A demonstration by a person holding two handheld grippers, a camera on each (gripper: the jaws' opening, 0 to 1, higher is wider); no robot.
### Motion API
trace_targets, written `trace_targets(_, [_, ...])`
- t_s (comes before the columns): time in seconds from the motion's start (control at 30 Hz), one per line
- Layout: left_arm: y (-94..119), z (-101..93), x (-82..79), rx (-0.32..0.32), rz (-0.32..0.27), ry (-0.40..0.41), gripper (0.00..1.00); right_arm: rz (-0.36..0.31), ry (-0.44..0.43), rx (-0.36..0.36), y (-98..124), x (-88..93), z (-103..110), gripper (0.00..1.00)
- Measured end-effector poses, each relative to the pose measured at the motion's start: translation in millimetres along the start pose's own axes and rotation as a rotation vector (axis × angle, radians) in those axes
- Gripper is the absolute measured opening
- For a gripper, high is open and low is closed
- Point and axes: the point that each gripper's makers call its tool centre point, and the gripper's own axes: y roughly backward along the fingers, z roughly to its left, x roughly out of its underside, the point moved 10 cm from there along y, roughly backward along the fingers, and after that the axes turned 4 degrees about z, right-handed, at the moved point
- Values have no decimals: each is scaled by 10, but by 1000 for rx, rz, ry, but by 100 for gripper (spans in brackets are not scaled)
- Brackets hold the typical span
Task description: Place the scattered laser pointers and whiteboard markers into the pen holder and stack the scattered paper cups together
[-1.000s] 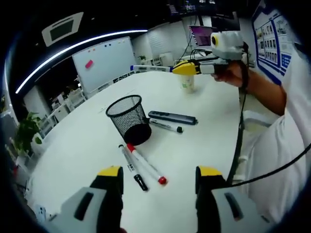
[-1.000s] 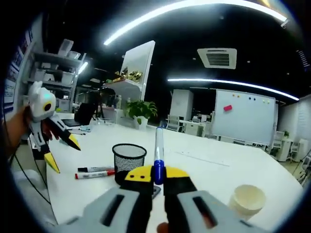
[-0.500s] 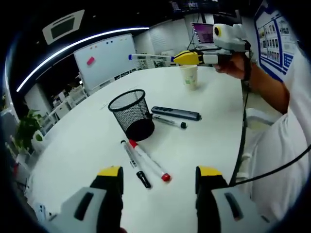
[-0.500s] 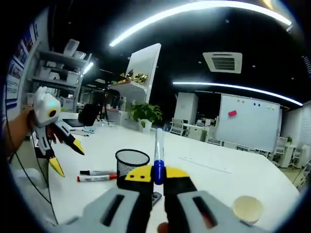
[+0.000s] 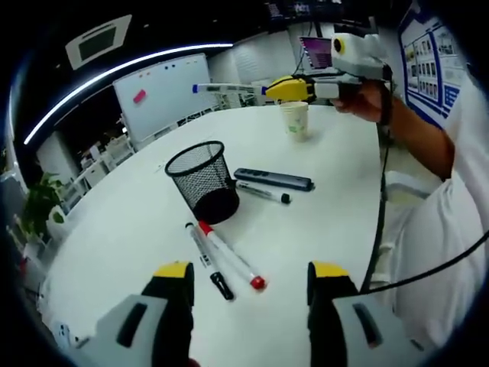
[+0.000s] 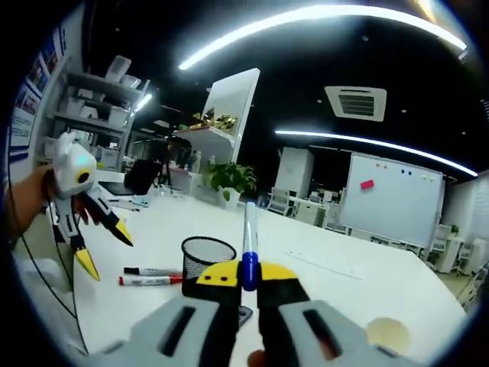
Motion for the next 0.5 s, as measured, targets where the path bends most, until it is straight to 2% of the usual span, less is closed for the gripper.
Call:
trace_targets(0.2, [15,10,11,-5,-1,5,60,-12,-4,5,-29,-15,6,8])
trace_targets(0.5, [34,35,7,-14,-2,10,60,4,6,-25,-174,-62,81,8])
